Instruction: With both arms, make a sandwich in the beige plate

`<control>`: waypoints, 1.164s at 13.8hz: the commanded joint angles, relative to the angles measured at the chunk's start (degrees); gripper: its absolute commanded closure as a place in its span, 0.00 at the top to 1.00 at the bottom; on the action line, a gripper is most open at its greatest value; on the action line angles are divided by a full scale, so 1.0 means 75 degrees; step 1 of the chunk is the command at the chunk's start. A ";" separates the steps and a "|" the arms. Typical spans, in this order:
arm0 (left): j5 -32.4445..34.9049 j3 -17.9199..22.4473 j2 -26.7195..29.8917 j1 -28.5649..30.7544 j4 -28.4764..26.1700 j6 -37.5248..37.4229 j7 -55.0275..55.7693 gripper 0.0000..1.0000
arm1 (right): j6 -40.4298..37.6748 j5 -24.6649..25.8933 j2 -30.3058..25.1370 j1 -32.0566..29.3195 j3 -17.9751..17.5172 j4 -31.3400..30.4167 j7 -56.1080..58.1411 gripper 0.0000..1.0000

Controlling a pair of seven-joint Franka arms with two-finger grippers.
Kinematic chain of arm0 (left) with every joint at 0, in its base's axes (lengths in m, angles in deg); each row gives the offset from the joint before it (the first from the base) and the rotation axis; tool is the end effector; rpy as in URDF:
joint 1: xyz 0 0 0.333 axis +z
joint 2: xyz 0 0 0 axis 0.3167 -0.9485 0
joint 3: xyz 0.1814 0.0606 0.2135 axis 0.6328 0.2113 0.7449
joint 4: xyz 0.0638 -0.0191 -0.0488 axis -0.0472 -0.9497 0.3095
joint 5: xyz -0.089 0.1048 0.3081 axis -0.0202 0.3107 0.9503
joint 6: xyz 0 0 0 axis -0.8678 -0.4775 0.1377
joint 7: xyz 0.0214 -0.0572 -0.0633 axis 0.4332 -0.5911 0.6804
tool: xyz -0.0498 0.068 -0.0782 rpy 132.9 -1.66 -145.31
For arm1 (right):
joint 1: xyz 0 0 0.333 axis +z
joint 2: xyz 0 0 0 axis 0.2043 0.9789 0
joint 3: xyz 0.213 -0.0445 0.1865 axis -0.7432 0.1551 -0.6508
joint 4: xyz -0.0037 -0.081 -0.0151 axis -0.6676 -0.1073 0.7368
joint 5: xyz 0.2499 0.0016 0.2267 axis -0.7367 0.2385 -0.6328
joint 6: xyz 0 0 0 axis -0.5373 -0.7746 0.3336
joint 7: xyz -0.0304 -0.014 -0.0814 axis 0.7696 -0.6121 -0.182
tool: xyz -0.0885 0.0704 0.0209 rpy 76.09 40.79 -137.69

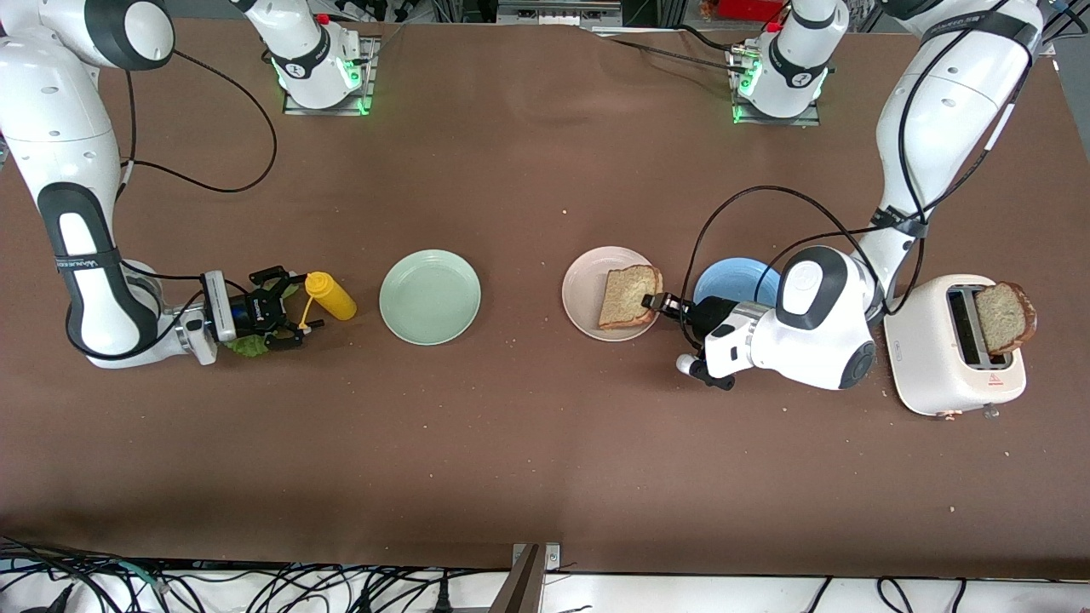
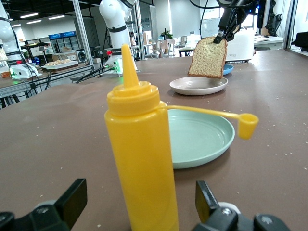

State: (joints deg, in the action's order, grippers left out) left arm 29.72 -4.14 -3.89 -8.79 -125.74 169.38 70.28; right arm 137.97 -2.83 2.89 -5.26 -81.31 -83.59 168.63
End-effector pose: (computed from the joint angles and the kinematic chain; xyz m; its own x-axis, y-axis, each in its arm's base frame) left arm 0.5774 -0.2162 0.2592 0.8944 -0.3702 -0.2511 -0.0663 -0.6649 0.7440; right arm 0.5453 -0.0235 0.1400 0.0007 0.3036 0.9528 0.9337 0.3409 -0.1094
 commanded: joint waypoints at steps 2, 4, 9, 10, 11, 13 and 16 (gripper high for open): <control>-0.0583 -0.0017 0.0052 -0.0094 -0.0335 0.0391 -0.0888 0.00 | -0.0006 -0.0410 0.0152 0.0128 -0.0058 -0.0061 0.0175 1.00; -0.0571 -0.0017 0.0064 -0.0106 -0.0792 0.0812 -0.1147 0.00 | 0.0064 -0.0551 0.0211 0.0234 -0.0058 -0.0061 0.0175 1.00; -0.0454 -0.0005 0.0075 -0.0200 -0.0935 0.1201 -0.1570 1.00 | 0.0240 -0.0634 0.0223 0.0305 -0.0046 -0.0002 0.0070 0.25; -0.0442 -0.0005 0.0075 -0.0200 -0.0912 0.1201 -0.1663 1.00 | 0.0252 -0.0645 0.0188 0.0316 -0.0046 0.0010 0.0024 0.06; -0.0442 0.0006 0.0075 -0.0200 -0.0889 0.1201 -0.1722 1.00 | 0.0252 -0.0680 0.0200 0.0293 -0.0046 0.0021 0.0023 0.00; -0.0396 0.0018 0.0134 -0.0188 -0.0888 0.1190 -0.1734 1.00 | 0.0217 -0.1101 0.0212 0.0316 -0.0046 0.0021 0.0164 0.00; 0.0515 -0.0017 0.0285 -0.0200 -0.0795 0.1190 -0.1735 1.00 | 0.0229 -0.1045 0.0176 0.0328 -0.0058 0.0138 0.0152 0.00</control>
State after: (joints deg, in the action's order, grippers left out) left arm 29.98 -4.24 -3.93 -10.21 -131.61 178.05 58.15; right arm 140.00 -9.59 4.54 -2.86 -81.67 -83.31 168.93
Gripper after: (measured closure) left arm 0.018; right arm 0.678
